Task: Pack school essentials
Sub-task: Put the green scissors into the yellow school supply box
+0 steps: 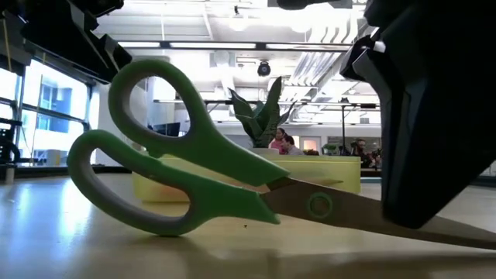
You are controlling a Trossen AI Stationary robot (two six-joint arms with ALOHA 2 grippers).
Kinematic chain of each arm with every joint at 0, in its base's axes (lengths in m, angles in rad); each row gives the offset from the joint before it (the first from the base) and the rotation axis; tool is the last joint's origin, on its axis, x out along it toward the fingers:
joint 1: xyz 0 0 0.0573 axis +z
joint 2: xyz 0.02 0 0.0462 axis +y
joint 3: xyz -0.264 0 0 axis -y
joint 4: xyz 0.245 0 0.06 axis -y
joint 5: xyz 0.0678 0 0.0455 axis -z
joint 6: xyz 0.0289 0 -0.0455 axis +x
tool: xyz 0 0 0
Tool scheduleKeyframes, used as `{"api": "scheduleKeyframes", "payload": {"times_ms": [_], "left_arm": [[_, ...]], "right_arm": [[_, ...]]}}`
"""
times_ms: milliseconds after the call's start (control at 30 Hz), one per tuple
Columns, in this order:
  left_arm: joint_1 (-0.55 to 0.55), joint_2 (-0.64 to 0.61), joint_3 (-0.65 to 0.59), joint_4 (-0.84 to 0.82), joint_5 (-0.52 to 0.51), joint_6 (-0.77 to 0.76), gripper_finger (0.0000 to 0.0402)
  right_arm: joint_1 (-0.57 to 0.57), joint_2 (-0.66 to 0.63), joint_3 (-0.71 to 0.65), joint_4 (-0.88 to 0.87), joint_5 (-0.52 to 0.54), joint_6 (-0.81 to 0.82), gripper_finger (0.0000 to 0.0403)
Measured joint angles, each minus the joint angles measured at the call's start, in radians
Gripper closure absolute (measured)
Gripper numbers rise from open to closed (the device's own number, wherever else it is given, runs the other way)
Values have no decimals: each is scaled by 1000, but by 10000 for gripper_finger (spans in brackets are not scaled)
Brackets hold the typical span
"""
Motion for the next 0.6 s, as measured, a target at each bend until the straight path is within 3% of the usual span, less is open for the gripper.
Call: {"api": "scheduleKeyframes", "payload": {"times_ms": [600], "left_arm": [[0,0,0,0,0,0,282]], "right_arm": [[-15,-6,-39,52,-53,-1,390]]}}
